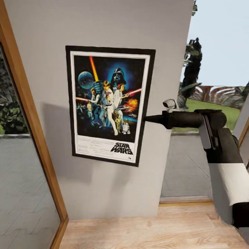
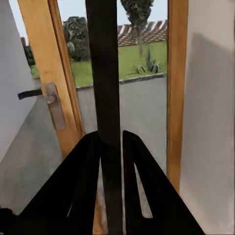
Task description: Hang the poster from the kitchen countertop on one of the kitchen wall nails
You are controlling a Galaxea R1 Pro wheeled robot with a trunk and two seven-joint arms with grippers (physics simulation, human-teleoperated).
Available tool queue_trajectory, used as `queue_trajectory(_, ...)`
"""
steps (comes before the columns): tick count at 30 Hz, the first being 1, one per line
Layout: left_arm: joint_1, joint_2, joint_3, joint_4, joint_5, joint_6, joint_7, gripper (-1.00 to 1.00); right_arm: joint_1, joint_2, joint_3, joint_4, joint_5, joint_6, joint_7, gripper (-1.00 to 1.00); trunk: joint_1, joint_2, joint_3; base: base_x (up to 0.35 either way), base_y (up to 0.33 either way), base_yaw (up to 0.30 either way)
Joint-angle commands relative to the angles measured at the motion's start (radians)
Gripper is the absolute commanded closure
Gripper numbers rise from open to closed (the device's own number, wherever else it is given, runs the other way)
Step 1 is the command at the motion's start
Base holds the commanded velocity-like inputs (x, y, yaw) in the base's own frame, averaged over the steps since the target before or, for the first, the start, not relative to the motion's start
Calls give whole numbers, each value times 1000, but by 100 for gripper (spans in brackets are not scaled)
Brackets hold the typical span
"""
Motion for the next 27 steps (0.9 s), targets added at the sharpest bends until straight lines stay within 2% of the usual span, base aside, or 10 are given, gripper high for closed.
queue_trajectory(1, 1, -1, 5, -1, 0, -1, -8, -100, -26, -1, 17, 13, -5, 14, -8, 100, 0, 0, 0, 0, 0, 0)
queue_trajectory(2, 0, -1, 5, -1, 0, -1, -8, -100, -49, -1, 29, 26, -5, 16, -16, 100, 0, 0, 0, 0, 0, 0)
queue_trajectory(3, 0, -1, 5, -1, 0, -1, -8, -100, -167, -1, 73, 131, -3, 23, -39, 100, 0, 0, 0, 0, 0, 0)
queue_trajectory(4, 0, -1, 5, -1, 0, -1, -8, -100, -232, -1, 99, 197, -1, 25, -45, 100, 0, 0, 0, 0, 0, 0)
queue_trajectory(5, 0, -1, 5, -1, 0, -1, -8, -100, -252, -1, 111, 216, 0, 26, -46, 100, 0, 0, 0, 0, 0, 0)
queue_trajectory(7, 0, -1, 5, -1, 0, 0, -8, -100, -328, -1, 167, 287, 12, 27, -50, 100, 0, 0, 0, 0, 0, 0)
queue_trajectory(10, 0, -1, 5, -1, 0, 0, -8, -100, -386, -2, 191, 339, 23, 27, -51, 100, 0, 0, 0, 0, 0, 0)
queue_trajectory(27, 0, -1, 5, -2, 0, 1, -9, -100, -406, -1, 194, 348, 18, 26, -50, 100, 0, 0, 0, 0, 0, 0)
